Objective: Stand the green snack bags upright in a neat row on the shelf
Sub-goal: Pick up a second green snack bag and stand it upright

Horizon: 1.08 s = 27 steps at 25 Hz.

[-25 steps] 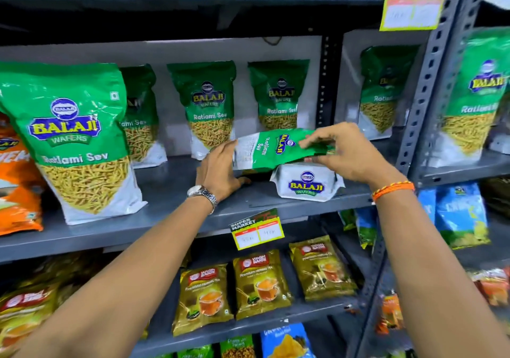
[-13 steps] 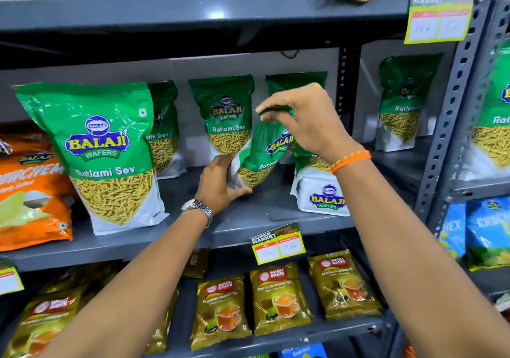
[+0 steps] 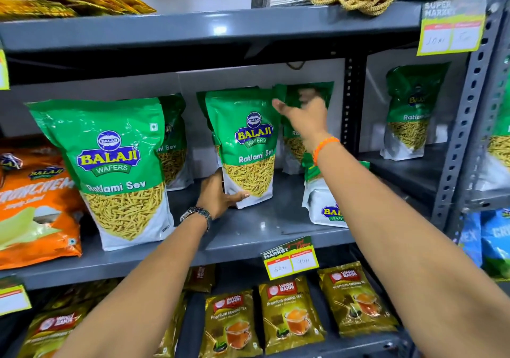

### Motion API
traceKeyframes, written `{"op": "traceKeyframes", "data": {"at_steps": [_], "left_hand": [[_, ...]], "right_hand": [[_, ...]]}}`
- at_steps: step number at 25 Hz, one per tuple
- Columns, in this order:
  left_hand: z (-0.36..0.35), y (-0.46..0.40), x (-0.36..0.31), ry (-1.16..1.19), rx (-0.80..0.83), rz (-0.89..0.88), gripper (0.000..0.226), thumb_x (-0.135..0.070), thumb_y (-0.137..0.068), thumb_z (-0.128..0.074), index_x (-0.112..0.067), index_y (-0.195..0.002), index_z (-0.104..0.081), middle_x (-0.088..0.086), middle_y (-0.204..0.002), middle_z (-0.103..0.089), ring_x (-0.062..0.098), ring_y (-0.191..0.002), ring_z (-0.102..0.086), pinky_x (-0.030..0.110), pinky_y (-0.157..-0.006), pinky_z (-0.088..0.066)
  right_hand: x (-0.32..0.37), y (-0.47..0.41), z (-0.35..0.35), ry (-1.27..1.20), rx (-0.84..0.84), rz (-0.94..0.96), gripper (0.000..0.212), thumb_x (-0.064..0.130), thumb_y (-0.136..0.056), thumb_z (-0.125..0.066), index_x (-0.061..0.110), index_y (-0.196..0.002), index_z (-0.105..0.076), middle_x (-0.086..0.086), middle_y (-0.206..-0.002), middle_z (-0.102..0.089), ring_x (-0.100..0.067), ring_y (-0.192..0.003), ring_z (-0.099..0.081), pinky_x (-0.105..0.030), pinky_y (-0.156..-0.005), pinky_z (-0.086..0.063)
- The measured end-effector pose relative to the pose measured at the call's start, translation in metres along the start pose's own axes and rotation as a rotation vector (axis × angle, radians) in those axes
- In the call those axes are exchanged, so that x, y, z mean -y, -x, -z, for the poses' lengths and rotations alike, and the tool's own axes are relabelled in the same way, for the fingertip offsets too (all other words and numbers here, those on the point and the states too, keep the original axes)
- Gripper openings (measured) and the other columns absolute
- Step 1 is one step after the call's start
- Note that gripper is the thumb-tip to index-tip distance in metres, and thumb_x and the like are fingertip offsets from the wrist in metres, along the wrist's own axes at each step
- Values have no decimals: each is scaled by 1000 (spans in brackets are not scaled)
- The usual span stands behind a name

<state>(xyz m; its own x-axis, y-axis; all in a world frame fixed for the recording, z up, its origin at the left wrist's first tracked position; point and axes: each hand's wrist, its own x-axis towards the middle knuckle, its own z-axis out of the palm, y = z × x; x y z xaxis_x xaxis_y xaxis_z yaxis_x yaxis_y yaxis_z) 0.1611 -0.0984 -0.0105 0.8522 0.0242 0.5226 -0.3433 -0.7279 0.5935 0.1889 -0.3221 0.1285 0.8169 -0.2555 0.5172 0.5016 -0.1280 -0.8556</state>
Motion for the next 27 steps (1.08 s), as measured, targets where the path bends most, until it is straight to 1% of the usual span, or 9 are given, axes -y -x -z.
{"op": "traceKeyframes", "data": {"at_steps": [3, 5, 7, 8, 12, 15, 21, 25, 27], "left_hand": [[1, 0, 5, 26, 7, 48, 71, -38, -70, -92, -12, -123, -51, 0, -127, -68, 18, -110, -64, 28, -91, -50], [1, -3, 9, 7, 13, 86, 76, -41, -67, -92, -12, -123, -49, 3, -126, -69, 22, -110, -65, 33, -92, -53], [1, -4, 9, -4, 27, 113, 78, -39, -66, -91, -11, -123, -46, 7, -126, -67, 26, -112, -65, 39, -94, -55], [0, -4, 9, 4, 28, 118, 79, -37, -66, -92, -11, -124, -45, 7, -128, -66, 26, -114, -64, 40, -96, -54], [-1, 1, 7, 87, 53, 144, 88, -39, -64, -95, -12, -131, -46, -3, -131, -62, 17, -118, -59, 34, -102, -49], [3, 4, 16, 153, 69, 159, 93, -46, -61, -92, -18, -138, -47, -5, -139, -62, 16, -127, -58, 44, -114, -45], [14, 16, 39, 151, 113, 142, 115, -77, -46, -85, -22, -140, -47, -6, -139, -63, 15, -130, -58, 45, -114, -45], [30, 42, 12, 43, 117, 160, 80, -47, -67, -91, -17, -128, -47, -3, -124, -62, 19, -117, -59, 35, -103, -47], [33, 46, 15, 19, 118, 139, 74, -40, -72, -90, -18, -128, -46, -2, -122, -62, 21, -115, -59, 37, -99, -49]], "right_hand": [[-42, -2, -4, -89, 365, -421, 101, 34, -64, -92, 2, -143, -38, -9, -144, -50, -24, -136, -45, -38, -107, -39], [-52, 1, -9, -132, 565, -551, 107, 21, -58, -95, 0, -144, -36, -12, -150, -50, -25, -139, -46, -42, -111, -39], [-57, 9, -15, -169, 629, -555, 88, -2, -66, -86, -2, -140, -38, -12, -143, -58, -25, -132, -54, -39, -103, -48], [-59, 14, -18, -160, 626, -517, 74, -8, -69, -82, -4, -132, -43, -10, -139, -60, -24, -130, -55, -36, -100, -50], [-83, 21, -35, -19, 553, -369, 109, 11, -41, -100, 7, -138, -51, -14, -134, -66, -30, -128, -60, -45, -111, -47], [-90, 21, -42, 108, 507, -265, 115, 35, -29, -102, 12, -131, -55, -8, -129, -70, -26, -120, -65, -44, -108, -51], [-71, 73, -36, 160, 411, -161, 93, 36, -47, -98, 14, -125, -52, -6, -127, -71, -28, -116, -66, -48, -102, -54], [-62, 96, -32, 180, 392, -103, 83, 26, -60, -95, 11, -127, -49, -9, -129, -68, -29, -118, -64, -47, -104, -52], [-58, 102, -29, 212, 388, -78, 83, 28, -62, -94, 11, -128, -48, -9, -130, -68, -28, -120, -63, -45, -104, -51]]}}
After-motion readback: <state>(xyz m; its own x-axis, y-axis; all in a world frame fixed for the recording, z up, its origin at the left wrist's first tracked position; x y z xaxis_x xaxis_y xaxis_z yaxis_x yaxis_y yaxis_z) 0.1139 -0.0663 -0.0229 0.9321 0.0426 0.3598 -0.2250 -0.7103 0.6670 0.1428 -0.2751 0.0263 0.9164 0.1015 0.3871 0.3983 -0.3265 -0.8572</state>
